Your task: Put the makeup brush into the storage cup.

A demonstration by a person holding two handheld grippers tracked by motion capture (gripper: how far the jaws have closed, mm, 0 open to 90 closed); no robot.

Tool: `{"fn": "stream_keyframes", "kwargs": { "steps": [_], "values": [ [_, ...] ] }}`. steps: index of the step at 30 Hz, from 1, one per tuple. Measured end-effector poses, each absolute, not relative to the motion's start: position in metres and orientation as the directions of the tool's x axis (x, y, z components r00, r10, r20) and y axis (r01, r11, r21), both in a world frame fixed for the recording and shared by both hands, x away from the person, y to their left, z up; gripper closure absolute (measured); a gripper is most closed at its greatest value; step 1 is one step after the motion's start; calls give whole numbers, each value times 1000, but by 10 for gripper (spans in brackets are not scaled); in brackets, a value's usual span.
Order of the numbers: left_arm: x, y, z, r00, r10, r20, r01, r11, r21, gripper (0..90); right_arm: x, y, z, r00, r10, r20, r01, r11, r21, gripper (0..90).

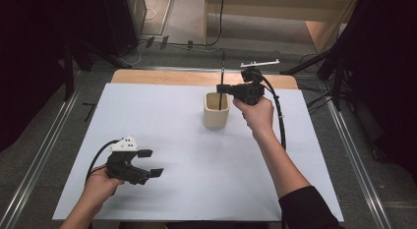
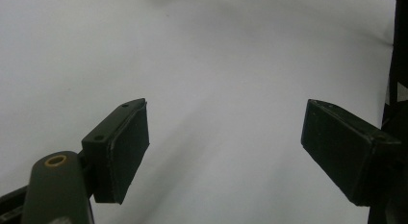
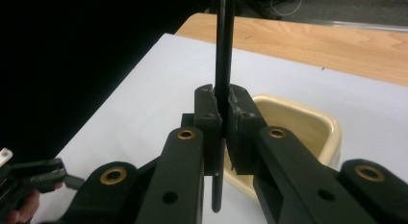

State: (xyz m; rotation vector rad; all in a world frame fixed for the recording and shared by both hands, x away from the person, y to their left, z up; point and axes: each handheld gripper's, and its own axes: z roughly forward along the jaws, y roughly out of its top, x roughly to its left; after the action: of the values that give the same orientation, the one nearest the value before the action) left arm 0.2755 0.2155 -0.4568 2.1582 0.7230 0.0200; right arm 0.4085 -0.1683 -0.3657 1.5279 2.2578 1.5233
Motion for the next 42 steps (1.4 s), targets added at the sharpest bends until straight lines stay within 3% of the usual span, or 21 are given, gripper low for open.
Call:
{"fn": "stream_keyframes", "kwargs": {
  "steps": [18, 42],
  "values": [
    [275, 215, -457, 836, 496, -235, 489, -481, 728, 172, 428, -161, -366, -491, 774, 399, 650, 20, 760, 857],
    [275, 215, -457, 836, 496, -234, 488, -478, 731, 172, 434, -157, -386, -468, 797, 382, 658, 26, 752, 857]
  ]
}}
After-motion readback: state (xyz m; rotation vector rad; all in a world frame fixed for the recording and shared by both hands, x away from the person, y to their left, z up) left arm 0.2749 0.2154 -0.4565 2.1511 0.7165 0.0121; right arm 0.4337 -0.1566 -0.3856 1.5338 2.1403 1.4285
